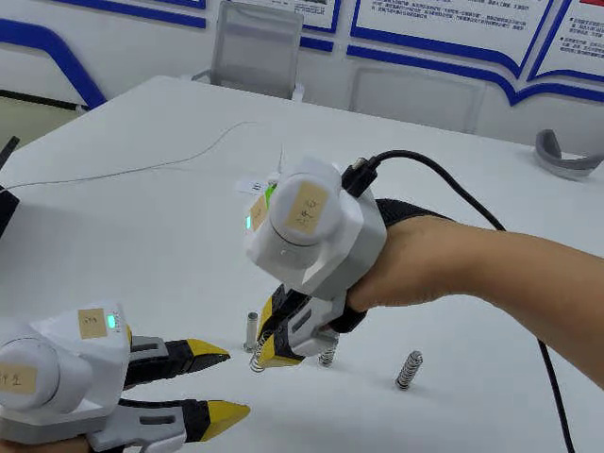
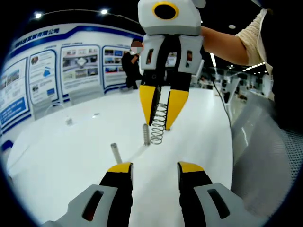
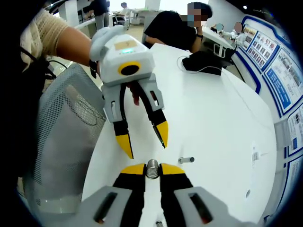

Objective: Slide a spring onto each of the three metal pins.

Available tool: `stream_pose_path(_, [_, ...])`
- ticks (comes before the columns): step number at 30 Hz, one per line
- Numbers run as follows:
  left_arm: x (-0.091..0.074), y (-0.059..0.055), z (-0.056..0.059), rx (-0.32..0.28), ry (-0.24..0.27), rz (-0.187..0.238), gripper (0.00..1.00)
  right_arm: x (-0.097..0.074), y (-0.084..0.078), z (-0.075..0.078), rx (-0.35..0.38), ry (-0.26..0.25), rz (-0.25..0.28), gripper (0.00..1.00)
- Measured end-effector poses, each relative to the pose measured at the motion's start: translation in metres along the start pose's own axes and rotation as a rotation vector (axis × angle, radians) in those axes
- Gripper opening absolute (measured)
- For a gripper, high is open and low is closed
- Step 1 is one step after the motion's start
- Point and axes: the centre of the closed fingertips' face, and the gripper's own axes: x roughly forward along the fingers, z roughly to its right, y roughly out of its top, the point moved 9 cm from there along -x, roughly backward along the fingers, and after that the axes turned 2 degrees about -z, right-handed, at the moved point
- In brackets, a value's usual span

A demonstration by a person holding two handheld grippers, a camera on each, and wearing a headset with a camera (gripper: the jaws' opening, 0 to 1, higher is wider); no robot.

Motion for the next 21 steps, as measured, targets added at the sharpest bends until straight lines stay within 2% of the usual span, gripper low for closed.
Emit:
stream_pose_path(10, [-0.002,-0.003,-0.003,-0.016,0.020,-0.009,0.46,0.000,-0.005,0.014,0.024,-0.013,-0.014,0.12])
stream_pose_path(21, [-0.002,-0.006,-0.004,-0.032,0.025,-0.009,0.49,-0.001,-0.008,0.034,0.056,-0.037,-0.015,0.12])
